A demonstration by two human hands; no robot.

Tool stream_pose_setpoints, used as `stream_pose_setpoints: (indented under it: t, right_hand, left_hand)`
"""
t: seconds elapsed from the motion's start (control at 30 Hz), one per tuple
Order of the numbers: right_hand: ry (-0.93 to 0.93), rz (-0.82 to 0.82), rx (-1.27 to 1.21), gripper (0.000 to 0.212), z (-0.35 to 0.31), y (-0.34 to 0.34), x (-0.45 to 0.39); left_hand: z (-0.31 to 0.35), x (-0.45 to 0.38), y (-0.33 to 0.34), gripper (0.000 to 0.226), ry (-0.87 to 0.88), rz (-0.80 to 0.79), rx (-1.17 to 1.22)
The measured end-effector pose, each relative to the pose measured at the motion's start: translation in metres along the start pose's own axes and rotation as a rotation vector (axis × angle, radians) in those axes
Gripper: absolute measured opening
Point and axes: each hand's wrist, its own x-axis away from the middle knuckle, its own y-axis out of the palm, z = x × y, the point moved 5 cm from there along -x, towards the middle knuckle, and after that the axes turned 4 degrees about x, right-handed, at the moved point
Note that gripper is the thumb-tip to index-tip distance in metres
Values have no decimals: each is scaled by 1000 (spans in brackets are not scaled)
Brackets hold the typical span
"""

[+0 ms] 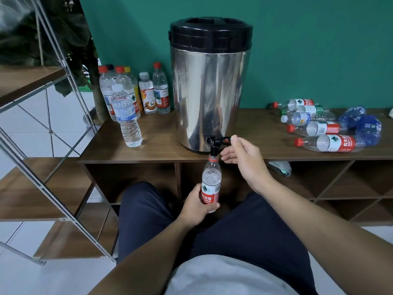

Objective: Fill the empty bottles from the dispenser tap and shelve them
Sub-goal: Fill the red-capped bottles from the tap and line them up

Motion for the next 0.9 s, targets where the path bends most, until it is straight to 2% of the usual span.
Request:
stream_pose_setpoints:
  t: [0.17, 0.53, 0.9]
  right_hand:
    - [43, -91, -8, 31, -16, 9, -12]
    - [117, -46, -43, 25, -9, 24, -29]
    - [168, -98, -129, 19, -5, 29, -38]
  left_hand:
    - [0, 1, -1, 72, -10, -5, -26]
    - [4, 1, -3, 69, 6, 4, -66]
    - [10, 0, -8, 66, 20, 40, -95]
